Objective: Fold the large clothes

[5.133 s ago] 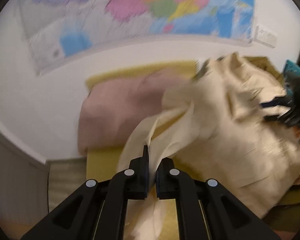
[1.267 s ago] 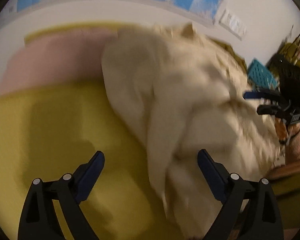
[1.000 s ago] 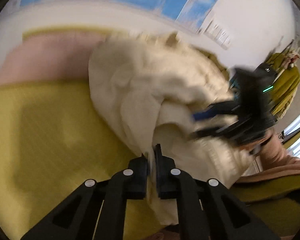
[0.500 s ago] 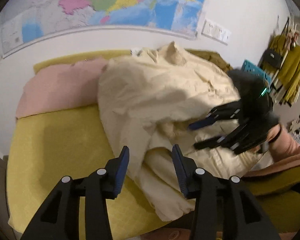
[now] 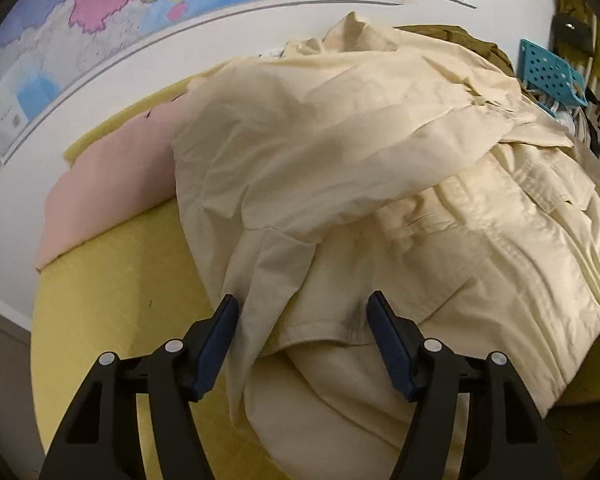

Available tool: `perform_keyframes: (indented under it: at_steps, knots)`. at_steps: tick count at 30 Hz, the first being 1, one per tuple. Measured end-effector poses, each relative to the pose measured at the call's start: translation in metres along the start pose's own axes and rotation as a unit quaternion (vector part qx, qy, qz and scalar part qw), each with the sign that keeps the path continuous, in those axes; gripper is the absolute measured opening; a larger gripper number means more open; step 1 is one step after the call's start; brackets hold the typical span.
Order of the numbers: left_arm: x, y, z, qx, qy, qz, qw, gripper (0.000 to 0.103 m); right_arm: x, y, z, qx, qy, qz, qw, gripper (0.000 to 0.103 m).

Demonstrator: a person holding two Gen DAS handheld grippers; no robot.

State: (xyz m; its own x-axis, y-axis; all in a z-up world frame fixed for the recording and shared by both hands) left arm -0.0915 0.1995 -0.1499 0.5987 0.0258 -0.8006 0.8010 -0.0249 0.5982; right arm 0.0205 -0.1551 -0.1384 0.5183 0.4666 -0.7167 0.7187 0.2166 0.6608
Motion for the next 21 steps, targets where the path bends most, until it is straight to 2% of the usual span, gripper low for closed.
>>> perform_keyframes:
  at_steps: [2,5,8,10,13,16,21]
  knots:
    - [0.002,-0.001,-0.002,-0.011,0.008,0.001,0.9999,0.07,-0.005,-0.014,0.019,0.029,-0.01,0.0,1.0,0.08]
    - [-0.007,-0.001,-0.005,-0.02,0.019,0.003,0.9996,0.07,-0.002,-0.036,0.014,0.052,0.026,-0.005,0.998,0.084]
    - [-0.033,-0.004,-0.008,-0.044,-0.025,0.026,0.9984,0.07,-0.001,-0.042,0.009,0.049,0.037,-0.01,0.998,0.089]
    - [-0.046,-0.004,-0.014,-0.069,-0.049,0.037,0.9957,0.078,0.002,-0.046,0.008,0.06,0.055,-0.01,0.997,0.089]
    - [-0.058,-0.008,-0.023,-0.109,-0.084,0.045,0.9894,0.083,0.001,-0.057,0.008,0.072,0.08,-0.011,0.994,0.09]
    - [-0.055,-0.019,-0.027,-0.13,-0.104,0.033,0.9856,0.087,0.004,-0.065,0.006,0.086,0.11,-0.017,0.99,0.092]
    - [-0.032,-0.038,-0.008,-0.14,-0.147,-0.014,0.979,0.087,0.0,-0.069,-0.001,0.086,0.135,-0.011,0.987,0.093]
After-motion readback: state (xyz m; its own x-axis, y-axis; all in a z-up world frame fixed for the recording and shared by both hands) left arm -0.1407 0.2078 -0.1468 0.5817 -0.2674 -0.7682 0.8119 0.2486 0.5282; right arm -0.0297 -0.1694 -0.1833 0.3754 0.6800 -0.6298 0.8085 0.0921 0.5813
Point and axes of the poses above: each gripper's, at about its wrist camera, not at the fingertips, and x roughly the way its jaws point, z to its right, y to its top, the point moved 9 cm from there along x, roughly the way its jaws point, and after that the axes turned 7 degrees about -x, right-handed, at the moved point
